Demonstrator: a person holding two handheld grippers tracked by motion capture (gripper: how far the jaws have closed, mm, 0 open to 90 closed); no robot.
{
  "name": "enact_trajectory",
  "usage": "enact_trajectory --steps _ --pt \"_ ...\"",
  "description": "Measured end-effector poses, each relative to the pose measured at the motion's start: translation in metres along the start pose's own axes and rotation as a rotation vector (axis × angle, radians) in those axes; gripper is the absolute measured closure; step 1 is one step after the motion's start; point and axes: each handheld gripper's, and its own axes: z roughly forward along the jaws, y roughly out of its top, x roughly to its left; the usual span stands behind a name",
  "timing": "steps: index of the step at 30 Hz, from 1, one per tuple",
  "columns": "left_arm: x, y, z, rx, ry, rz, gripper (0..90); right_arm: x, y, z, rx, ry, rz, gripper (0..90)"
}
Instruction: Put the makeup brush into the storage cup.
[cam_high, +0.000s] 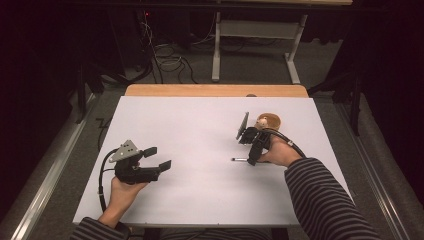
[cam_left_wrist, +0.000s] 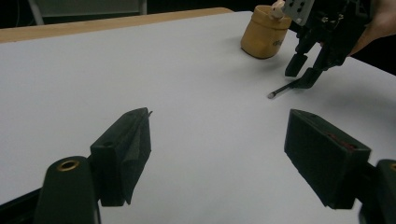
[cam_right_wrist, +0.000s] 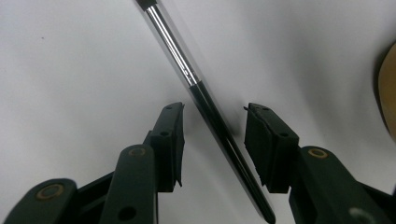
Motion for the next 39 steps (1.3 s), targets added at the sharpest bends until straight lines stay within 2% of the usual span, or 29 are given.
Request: enact_trajectory --steps 3,7,8,23,28,39 --pt "0.0 0.0 0.0 0.0 0.002 0.001 23.4 0.0 0.0008 0.002 -0.002 -0.003 -0.001 60.5" --pt "-0.0001 0.0001 0.0001 -0.001 0.002 -0.002 23.4 0.0018 0.0022 0.0045 0.017 -0.006 -0.001 64.2" --pt "0.0 0.0002 0.0004 0.0 0.002 -0.003 23.4 0.0022 0.0029 0.005 0.032 -0.006 -0.013 65.6" --pt "0.0001 0.0001 0.0007 0.004 0.004 0.001 23.5 0.0008 0.0039 0.0058 0.032 -0.002 -0.01 73.1" --pt "0.0 0.0001 0.0003 0.0 0.005 -0.001 23.5 0.0003 0.0036 0.0061 0.03 0.0 0.006 76.9" --pt "-0.0002 -0.0002 0.0 0.003 0.007 -0.001 23.6 0.0004 0.0038 0.0063 0.032 0.0 -0.01 83.0"
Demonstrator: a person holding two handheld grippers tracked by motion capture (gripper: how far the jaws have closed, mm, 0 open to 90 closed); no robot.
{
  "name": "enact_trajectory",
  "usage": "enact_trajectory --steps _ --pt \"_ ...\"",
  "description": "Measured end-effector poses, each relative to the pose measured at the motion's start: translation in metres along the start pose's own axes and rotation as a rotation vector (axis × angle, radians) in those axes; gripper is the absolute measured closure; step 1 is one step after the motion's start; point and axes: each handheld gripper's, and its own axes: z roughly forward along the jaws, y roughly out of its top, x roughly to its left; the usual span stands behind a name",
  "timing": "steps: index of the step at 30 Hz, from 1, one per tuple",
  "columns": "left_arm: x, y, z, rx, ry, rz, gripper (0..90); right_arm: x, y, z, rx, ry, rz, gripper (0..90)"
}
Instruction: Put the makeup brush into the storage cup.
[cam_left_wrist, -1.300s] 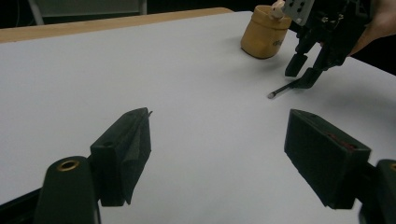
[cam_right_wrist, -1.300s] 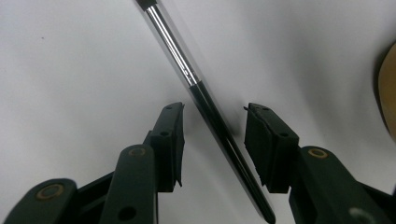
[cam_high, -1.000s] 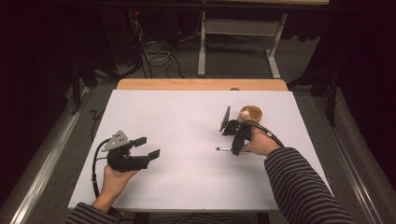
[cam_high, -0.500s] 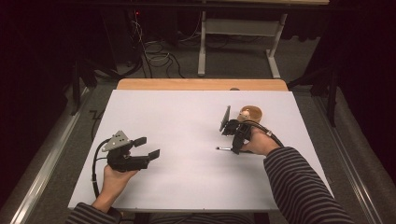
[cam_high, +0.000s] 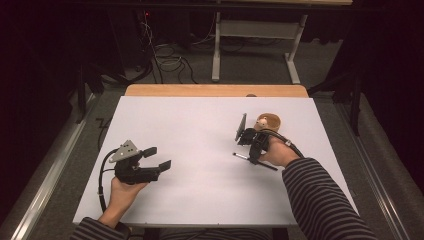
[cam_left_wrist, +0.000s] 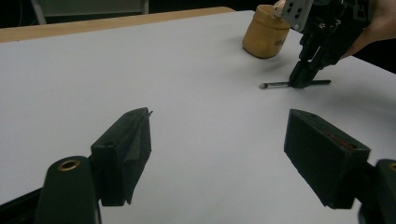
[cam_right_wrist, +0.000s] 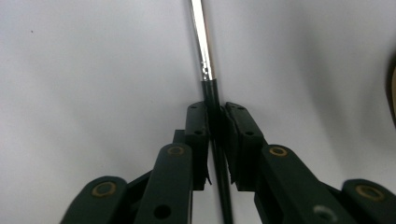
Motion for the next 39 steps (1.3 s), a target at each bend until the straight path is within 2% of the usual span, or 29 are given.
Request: enact_trajectory --steps 10,16,24,34,38,39 --pt "-0.001 0.0 0.0 0.007 -0.003 0.006 23.6 0.0 0.001 0.0 0.008 0.012 0.006 85.3" --pt "0.0 -0.001 -0.002 -0.001 0.001 -0.006 23.7 0.001 0.001 0.0 0.013 0.004 0.007 85.9" --pt "0.0 -0.001 0.0 0.01 0.002 -0.004 23.8 0.001 0.001 -0.001 0.005 0.005 0.006 86.3" --pt "0.002 -0.001 -0.001 0.011 0.004 -0.011 24.0 0.004 0.002 -0.005 -0.016 -0.012 0.003 86.4" --pt "0.003 -0.001 -0.001 0.008 0.007 -0.015 24.0 0.002 -0.002 -0.012 -0.05 -0.009 0.01 86.4" --pt "0.002 -0.001 0.0 0.01 0.003 -0.015 24.0 0.001 -0.006 -0.017 -0.066 -0.009 0.027 86.4"
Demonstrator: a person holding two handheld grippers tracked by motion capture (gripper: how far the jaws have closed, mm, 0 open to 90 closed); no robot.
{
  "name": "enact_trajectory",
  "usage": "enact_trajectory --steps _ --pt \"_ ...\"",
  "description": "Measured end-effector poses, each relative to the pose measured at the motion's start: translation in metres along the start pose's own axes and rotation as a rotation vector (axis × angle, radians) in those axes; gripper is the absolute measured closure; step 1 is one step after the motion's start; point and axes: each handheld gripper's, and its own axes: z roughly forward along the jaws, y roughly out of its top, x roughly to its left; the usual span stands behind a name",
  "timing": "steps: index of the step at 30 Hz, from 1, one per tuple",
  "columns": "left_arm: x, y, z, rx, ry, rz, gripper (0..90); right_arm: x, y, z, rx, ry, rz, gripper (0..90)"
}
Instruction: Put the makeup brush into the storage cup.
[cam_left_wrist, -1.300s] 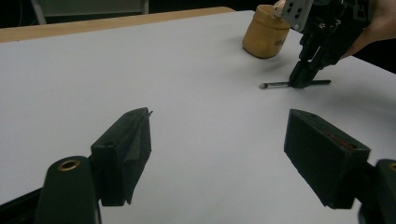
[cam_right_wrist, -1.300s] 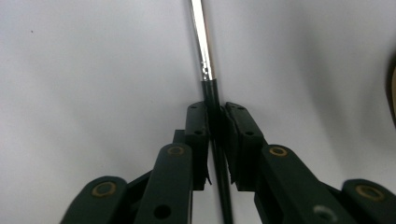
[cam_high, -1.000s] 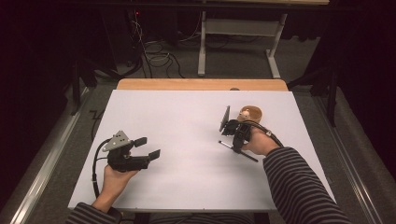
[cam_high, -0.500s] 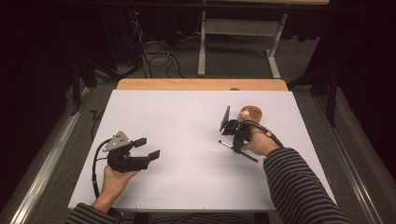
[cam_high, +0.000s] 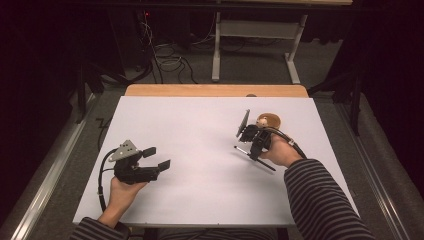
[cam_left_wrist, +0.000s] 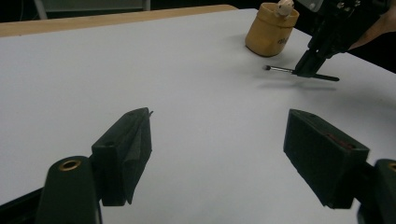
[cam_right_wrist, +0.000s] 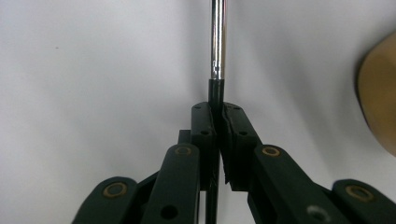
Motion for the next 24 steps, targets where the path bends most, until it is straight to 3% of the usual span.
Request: enact_trajectory --steps 10,17,24 --pt "0.0 0.0 0.0 0.002 -0.001 0.006 24.2 -0.005 -0.009 -0.017 -0.099 0.017 0.032 86.4" --pt "0.0 0.0 0.002 0.006 -0.004 0.007 24.3 -0.005 -0.01 -0.018 -0.081 0.008 0.025 86.4" --pt "0.001 0.0 0.001 0.003 0.002 0.005 24.7 -0.001 -0.012 -0.031 -0.117 0.003 0.033 86.4"
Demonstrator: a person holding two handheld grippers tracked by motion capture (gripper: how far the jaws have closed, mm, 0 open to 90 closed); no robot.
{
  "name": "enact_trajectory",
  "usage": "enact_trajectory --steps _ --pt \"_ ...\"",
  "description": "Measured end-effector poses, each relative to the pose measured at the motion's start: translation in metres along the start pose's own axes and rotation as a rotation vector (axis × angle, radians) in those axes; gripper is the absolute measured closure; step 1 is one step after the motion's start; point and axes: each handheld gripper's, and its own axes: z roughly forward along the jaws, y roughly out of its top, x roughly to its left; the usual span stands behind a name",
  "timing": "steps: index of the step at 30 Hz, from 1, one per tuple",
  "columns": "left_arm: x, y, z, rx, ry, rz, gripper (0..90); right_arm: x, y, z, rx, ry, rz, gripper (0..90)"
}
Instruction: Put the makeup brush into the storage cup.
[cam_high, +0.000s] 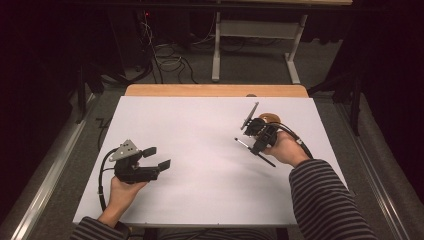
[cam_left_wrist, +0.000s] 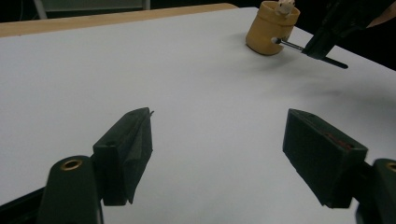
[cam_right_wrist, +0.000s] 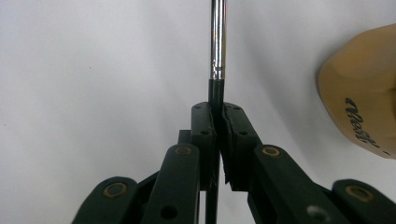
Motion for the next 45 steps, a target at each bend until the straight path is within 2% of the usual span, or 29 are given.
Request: enact_trajectory --steps 7,12,20,34,45 --pt "-0.001 0.001 0.0 -0.001 0.01 0.007 24.8 0.0 -0.005 -0.006 -0.024 -0.005 0.002 86.3" --pt "0.0 0.0 -0.001 -0.008 0.017 -0.001 24.8 0.0 -0.008 -0.01 -0.063 0.003 0.002 86.4" --pt "0.0 0.001 0.001 -0.001 0.013 0.004 24.8 0.0 -0.018 -0.013 -0.078 0.015 0.008 86.3" --pt "0.0 0.001 0.0 -0.001 0.013 0.005 25.3 0.005 -0.019 -0.018 -0.125 0.025 0.001 86.3" --pt "0.0 0.001 0.0 -0.007 0.014 0.0 25.3 0.005 -0.025 -0.023 -0.173 0.024 0.017 86.3"
